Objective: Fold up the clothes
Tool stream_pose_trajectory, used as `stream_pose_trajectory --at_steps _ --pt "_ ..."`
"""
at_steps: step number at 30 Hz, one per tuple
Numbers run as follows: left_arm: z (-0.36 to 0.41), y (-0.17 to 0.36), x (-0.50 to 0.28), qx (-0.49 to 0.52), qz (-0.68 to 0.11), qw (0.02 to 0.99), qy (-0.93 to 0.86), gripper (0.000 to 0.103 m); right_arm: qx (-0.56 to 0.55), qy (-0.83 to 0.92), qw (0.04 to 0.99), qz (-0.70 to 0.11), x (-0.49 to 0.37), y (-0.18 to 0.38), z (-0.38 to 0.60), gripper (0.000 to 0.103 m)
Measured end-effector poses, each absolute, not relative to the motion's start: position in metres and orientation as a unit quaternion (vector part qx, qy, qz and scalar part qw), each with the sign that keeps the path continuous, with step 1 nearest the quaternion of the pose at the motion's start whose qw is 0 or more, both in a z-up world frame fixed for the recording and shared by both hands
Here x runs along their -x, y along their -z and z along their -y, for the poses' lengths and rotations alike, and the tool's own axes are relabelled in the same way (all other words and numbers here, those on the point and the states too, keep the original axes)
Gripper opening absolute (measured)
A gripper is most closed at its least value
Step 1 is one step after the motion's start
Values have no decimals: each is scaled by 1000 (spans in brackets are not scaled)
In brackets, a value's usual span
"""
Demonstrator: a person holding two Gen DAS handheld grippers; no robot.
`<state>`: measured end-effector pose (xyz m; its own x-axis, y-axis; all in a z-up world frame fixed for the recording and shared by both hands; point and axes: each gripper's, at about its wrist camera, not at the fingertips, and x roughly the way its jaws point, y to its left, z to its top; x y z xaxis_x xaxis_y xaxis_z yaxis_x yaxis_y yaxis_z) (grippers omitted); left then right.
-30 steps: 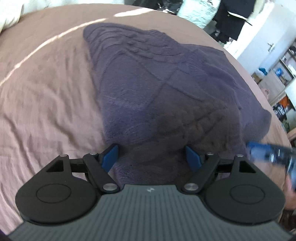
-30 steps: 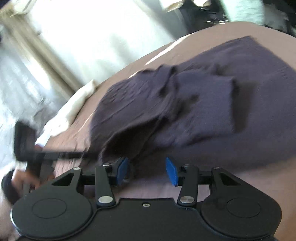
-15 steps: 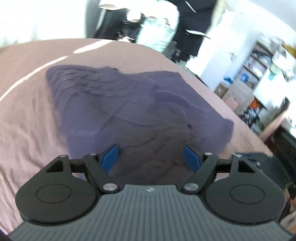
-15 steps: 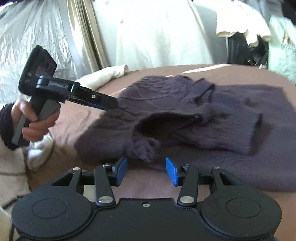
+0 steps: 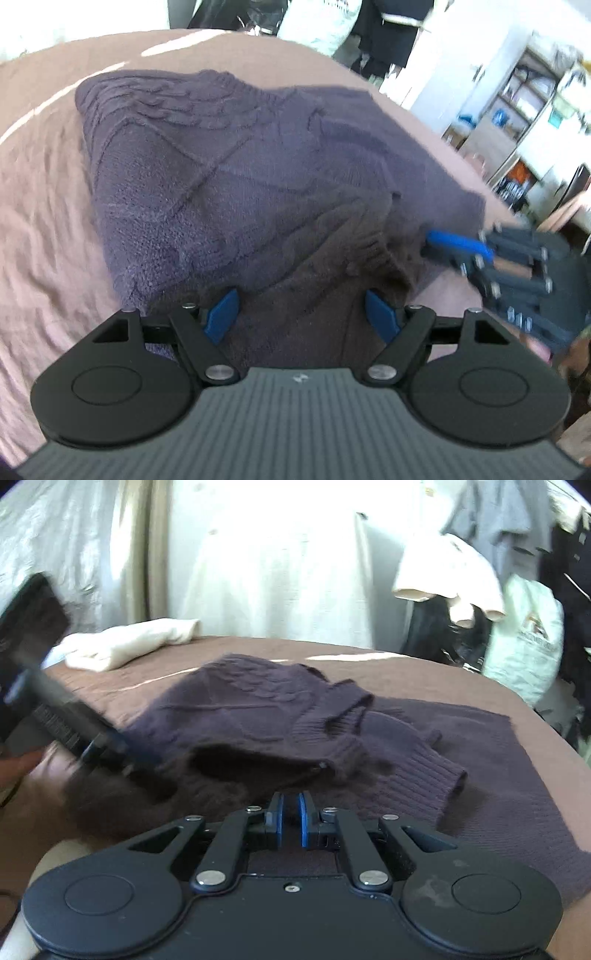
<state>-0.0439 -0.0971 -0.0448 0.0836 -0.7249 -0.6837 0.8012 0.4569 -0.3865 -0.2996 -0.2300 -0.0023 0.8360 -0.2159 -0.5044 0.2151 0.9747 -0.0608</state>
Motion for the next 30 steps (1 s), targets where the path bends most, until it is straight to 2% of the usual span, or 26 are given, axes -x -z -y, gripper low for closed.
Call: stream_pose_trajectory --at_steps 6,7,9,12,14,15,16,17,20,25,28,30 --pt "97 41 42 11 -395 726 563 72 57 47 962 -263 313 5 198 16" --pt "100 43 42 12 -395 723 567 72 64 46 963 -259 309 5 194 19" --pt "107 48 43 1 -397 722 566 72 78 45 963 -253 302 6 187 40" --pt "116 55 46 -27 -398 730 554 72 94 44 959 -264 285 12 186 41" --pt "120 57 47 -38 -398 736 546 71 105 58 953 -278 276 19 187 40" --pt "122 57 47 -43 -398 739 541 71 104 62 951 -283 273 21 187 29" --pt "122 57 48 -46 -396 744 536 68 100 67 950 -288 272 23 189 25" --pt "123 57 49 -49 -393 749 530 66 100 76 949 -290 271 24 189 24" --pt "123 58 52 -60 -387 755 525 66 126 116 938 -302 269 28 188 2" --pt "120 59 49 -60 -389 754 526 66 84 116 941 -308 263 34 202 2" --pt "118 59 44 -51 -395 750 528 66 23 103 944 -313 262 27 215 3" --pt "117 59 40 -42 -401 747 529 66 -55 84 944 -313 267 19 235 2"
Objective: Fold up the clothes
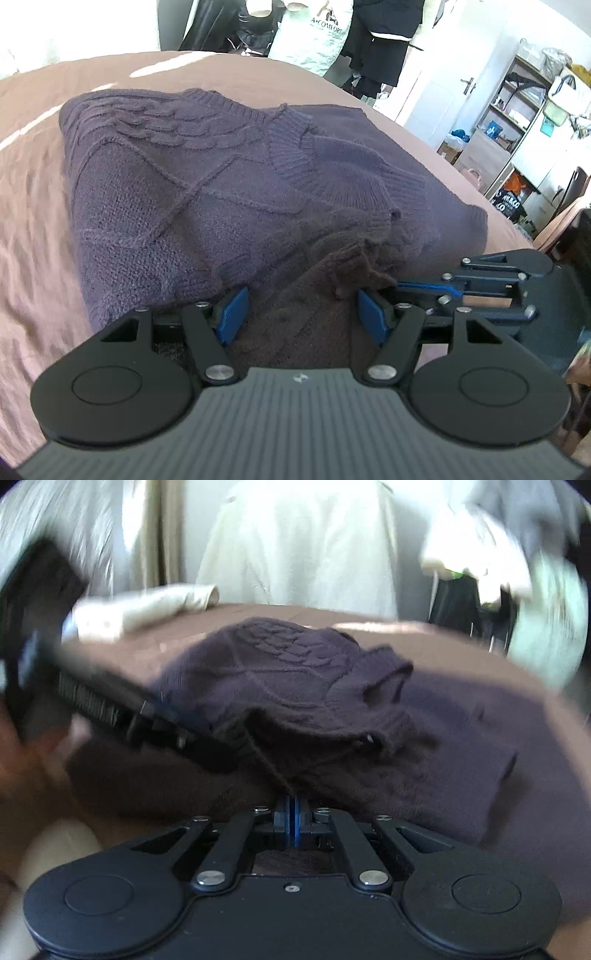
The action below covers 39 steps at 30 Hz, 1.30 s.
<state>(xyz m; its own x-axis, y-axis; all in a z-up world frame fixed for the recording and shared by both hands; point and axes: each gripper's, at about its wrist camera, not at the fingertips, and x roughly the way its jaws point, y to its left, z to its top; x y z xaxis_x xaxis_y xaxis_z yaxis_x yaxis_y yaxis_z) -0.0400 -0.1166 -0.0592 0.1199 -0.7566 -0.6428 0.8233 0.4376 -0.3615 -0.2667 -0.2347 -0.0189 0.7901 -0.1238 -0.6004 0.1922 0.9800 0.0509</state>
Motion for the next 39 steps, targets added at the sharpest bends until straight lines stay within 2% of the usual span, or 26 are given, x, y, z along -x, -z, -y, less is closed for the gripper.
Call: stream_pose_trajectory --at_steps 8,14,17,21,26,28,32,33,37,38,39 --pt "111 59 32 -9 -416 742 525 66 -178 26 934 -310 282 21 257 2" --pt "100 56 20 51 -441 737 509 66 -396 -167 884 -185 296 16 296 2" --pt "98 59 16 67 -449 733 507 66 -436 -197 867 -138 295 8 308 2" --pt "102 58 20 52 -441 739 507 66 -298 -104 925 -210 297 -9 293 4" --pt "104 59 19 52 -439 740 507 66 -116 -9 957 -265 307 -6 242 20" --pt "104 59 20 50 -438 740 507 66 -50 -10 956 -289 296 -2 226 20" --pt "105 58 21 45 -436 742 508 66 71 22 948 -311 276 8 199 39" --pt "105 59 21 45 -436 742 508 66 96 37 944 -312 270 11 196 40" --pt "102 61 21 48 -433 742 509 66 126 64 942 -304 252 17 199 37" --pt "101 61 20 51 -432 743 509 66 116 58 944 -302 249 16 202 27" --pt "100 62 20 53 -432 743 508 66 106 52 946 -300 247 16 205 12"
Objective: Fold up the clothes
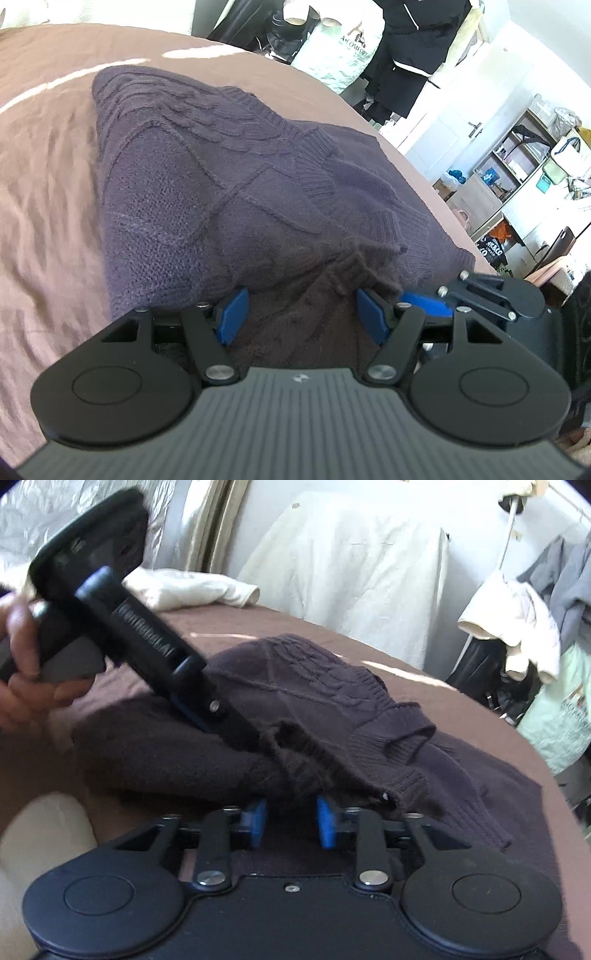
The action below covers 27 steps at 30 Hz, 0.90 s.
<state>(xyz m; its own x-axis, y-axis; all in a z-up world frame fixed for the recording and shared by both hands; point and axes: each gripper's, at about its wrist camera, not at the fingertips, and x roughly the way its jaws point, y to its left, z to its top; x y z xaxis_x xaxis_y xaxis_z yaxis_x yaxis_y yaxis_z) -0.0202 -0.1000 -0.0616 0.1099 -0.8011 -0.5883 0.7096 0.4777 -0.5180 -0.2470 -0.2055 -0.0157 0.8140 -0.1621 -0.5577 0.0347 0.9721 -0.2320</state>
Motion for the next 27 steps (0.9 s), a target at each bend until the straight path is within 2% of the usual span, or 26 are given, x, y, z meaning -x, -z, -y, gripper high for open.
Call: stream_pose_trajectory --at_steps 5,8,10,11,12,13,15,17,21,27 --pt "96 61 20 61 -431 750 499 66 29 -7 961 -275 264 3 223 1" --pt "103 56 33 19 -409 771 487 66 -42 8 960 -275 279 3 239 2" --pt "109 48 52 -25 -380 790 481 69 -90 35 955 -281 289 7 253 10" --pt "110 45 60 -29 -372 793 480 70 -110 42 953 -280 294 8 260 10" --pt "110 45 67 -15 -372 791 486 70 -130 48 950 -279 300 10 267 11" --pt "109 47 70 22 -386 780 492 76 -141 43 951 -273 306 9 270 12" --pt "107 54 75 76 -403 774 482 82 -138 43 952 -271 315 7 270 40" --pt "108 57 80 95 -405 782 464 82 -128 58 952 -272 321 7 272 49" --pt "115 44 91 94 -397 782 471 82 -152 93 944 -278 336 6 295 53" --pt "132 26 87 142 -408 752 497 82 -331 172 886 -275 387 9 380 54"
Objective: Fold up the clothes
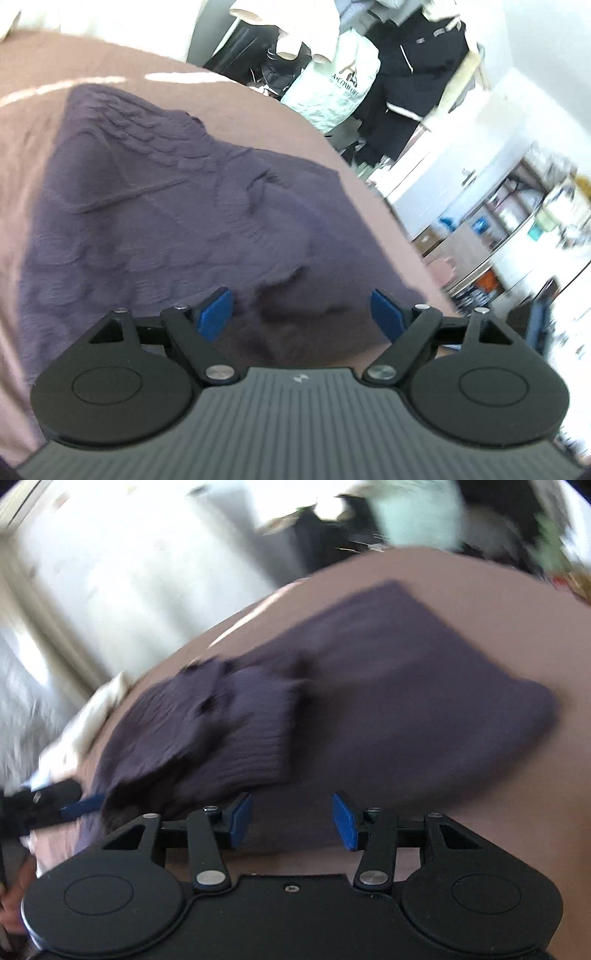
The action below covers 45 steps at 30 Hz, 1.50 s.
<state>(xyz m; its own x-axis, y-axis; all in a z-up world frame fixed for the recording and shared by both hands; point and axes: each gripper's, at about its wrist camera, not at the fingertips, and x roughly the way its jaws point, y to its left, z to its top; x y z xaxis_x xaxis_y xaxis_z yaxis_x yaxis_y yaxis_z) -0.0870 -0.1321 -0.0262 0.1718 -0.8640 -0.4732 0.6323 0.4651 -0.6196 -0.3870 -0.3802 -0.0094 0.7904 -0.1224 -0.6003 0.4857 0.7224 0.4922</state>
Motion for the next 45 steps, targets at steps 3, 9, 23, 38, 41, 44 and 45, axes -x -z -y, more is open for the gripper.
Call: stream_pose_trajectory --at_steps 3,9,23,38,41,44,45 --pt "152 27 80 172 -426 735 498 82 -370 209 870 -248 415 12 410 56" --pt "210 44 97 53 -515 733 442 82 -428 247 841 -219 442 29 435 57" --pt "224 0 131 -67 -390 824 405 82 -460 262 820 -215 445 47 433 65" --pt "155 -32 62 21 -423 870 250 78 -214 132 941 -227 289 -93 385 13" --pt "104 -45 55 71 -386 900 189 78 -160 -11 962 -221 249 -127 320 13" --pt "49 -30 46 181 -398 874 215 79 -140 -132 932 -307 208 -113 255 13" --pt "33 -18 44 210 -408 860 225 79 -158 -139 919 -332 195 -99 242 13"
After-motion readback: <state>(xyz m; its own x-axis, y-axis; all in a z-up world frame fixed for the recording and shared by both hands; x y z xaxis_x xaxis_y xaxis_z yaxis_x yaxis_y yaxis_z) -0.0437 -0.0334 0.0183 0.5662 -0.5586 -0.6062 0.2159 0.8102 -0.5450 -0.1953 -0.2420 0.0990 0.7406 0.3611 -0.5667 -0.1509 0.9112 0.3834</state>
